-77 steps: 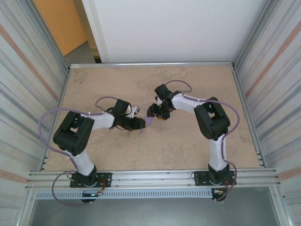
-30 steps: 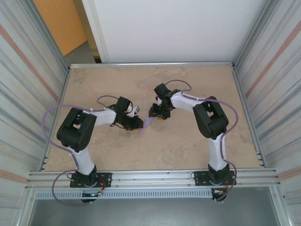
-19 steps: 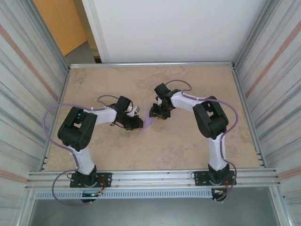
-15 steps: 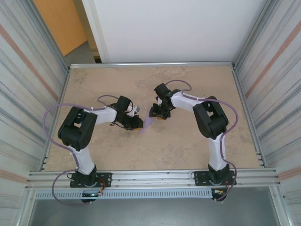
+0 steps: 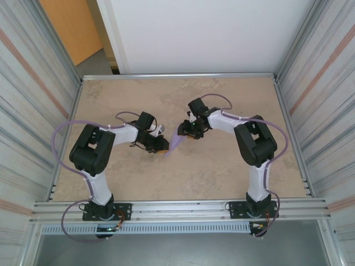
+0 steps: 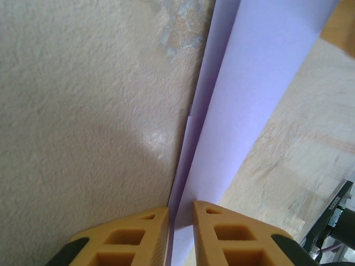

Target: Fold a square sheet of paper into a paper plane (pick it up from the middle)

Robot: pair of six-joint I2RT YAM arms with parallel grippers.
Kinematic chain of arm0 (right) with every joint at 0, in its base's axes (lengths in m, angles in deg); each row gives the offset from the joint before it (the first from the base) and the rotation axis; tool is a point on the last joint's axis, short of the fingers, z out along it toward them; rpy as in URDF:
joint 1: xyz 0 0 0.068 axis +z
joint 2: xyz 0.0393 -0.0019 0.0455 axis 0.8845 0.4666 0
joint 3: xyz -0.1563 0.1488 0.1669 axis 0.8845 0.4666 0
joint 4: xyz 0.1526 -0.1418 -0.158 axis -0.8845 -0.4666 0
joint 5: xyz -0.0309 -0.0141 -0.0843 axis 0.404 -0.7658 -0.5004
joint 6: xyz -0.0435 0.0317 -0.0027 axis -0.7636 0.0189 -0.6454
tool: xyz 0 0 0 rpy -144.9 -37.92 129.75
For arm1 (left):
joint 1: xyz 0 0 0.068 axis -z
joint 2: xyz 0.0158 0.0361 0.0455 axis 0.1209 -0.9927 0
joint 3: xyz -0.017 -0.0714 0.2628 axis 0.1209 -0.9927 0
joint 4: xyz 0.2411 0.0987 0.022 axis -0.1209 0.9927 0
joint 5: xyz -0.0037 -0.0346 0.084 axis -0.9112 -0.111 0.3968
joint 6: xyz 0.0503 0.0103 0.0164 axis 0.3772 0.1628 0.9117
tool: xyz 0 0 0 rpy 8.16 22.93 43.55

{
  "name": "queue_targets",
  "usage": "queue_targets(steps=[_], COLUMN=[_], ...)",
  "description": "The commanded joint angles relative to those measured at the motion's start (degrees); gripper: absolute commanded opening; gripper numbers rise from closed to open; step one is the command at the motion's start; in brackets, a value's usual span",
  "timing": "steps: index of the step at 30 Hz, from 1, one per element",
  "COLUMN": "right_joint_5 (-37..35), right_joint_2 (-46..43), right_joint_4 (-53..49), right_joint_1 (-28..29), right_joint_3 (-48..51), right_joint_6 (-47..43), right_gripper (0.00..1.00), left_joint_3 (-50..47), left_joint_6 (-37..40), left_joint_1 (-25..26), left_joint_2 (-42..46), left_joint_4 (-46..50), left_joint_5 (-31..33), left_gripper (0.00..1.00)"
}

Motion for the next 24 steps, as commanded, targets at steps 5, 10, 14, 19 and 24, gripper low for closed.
queue_targets(steps=[5, 10, 14, 19, 24], right_joint_5=[1.89, 4.38, 6.41, 6.10, 3.98], right_joint_2=[-4.50, -0.50, 1.92, 4.06, 4.82], right_joint_4=[5.30, 6.60, 7.85, 6.61, 5.27], right_joint_1=[2.66, 4.39, 4.42, 4.08, 3.67], right_joint_3=[1.67, -0.63, -1.06, -2.21, -1.92], right_joint_6=[1.50, 2.11, 2.61, 2.04, 2.18], right_gripper=[0.42, 0.30, 0.25, 0.24, 0.24], left_joint_3=[-1.55, -1.67, -1.70, -1.35, -1.12], left_joint_6=[0.74, 0.65, 0.57, 0.58, 0.57], left_joint_1=[1.44, 1.47, 1.50, 1.46, 1.44], left_joint_2=[-5.56, -5.57, -5.76, -6.09, -6.18], left_joint_4=[-1.73, -1.78, -1.82, -1.74, -1.39], left_joint_5=[5.17, 5.19, 5.07, 5.03, 5.03], left_gripper=[0.21, 0.21, 0.20, 0.20, 0.19])
